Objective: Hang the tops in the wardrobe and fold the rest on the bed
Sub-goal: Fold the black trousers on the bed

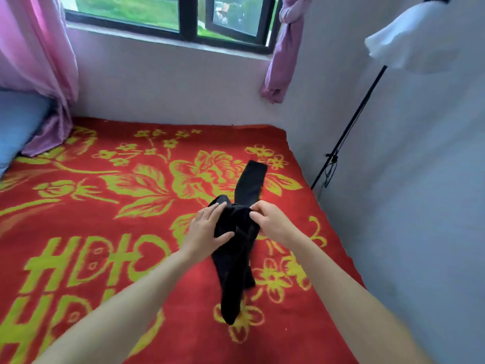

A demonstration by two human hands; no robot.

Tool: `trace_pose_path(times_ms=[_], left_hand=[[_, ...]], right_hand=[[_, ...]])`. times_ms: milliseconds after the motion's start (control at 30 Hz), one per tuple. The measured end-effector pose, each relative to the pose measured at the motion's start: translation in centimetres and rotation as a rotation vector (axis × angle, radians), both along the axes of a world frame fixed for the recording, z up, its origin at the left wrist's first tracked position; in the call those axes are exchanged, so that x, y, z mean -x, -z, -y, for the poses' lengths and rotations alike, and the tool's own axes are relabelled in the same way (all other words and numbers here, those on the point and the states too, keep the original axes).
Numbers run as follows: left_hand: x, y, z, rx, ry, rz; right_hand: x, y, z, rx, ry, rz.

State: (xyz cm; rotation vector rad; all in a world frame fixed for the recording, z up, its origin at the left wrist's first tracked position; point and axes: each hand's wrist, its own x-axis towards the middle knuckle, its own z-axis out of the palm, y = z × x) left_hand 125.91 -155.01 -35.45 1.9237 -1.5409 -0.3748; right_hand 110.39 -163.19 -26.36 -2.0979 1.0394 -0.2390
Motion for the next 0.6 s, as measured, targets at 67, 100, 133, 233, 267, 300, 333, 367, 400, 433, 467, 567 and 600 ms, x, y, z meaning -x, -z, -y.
trace_pose_path(times_ms=[67,100,133,233,267,300,333,367,400,433,467,567,600], left_hand=[[-1.0,-1.2,-1.9,0.060,0.002,-0.082],[-1.6,-1.5,-3.2,0.085,0.014,-0.112],[-2.6,-2.0,-4.7,0.094,0.032,-0.125],[-4.9,-2.4,-7.4,-0.033,0.114,-0.164],[-5.2,-2.8,-8.2,-0.073,0.140,-0.207],[-5.3,-3.1,-9.0,-0.075,0.154,-0.285],[-5.7,-3.6,-9.9,-0.053,0.156,-0.380],[-5.7,-3.8,-10.4,-0.026,0.141,-0.445],[-6.1,-4.1,-10.8,0.005,0.097,-0.465],[-6.5,-4.4,-11.1,0.036,0.042,-0.463],[-7.2,-4.7,-11.3,0.065,-0.023,-0.441],[-10.3,-5.4,-12.1,0.088,-0.166,-0.323],[-11.5,-5.7,-12.7,0.076,-0.188,-0.288]], right_hand=[[-1.5,-2.2,-1.8,0.006,0.094,0.072],[-2.5,-3.2,-3.1,0.018,0.136,0.110],[-4.0,-4.2,-4.6,0.030,0.168,0.163],[-7.8,-6.6,-7.6,-0.019,0.252,0.356],[-9.0,-7.2,-8.3,-0.034,0.288,0.417],[-10.0,-7.9,-8.9,-0.042,0.318,0.464],[-11.3,-9.0,-9.8,-0.044,0.335,0.509],[-12.1,-9.7,-10.1,-0.045,0.342,0.541],[-13.1,-10.7,-10.6,-0.037,0.342,0.570],[-13.8,-11.4,-10.8,-0.031,0.346,0.591],[-14.3,-12.1,-10.9,-0.027,0.357,0.620],[-15.0,-13.4,-10.7,-0.011,0.392,0.681],[-15.0,-13.7,-10.3,-0.006,0.405,0.686]])
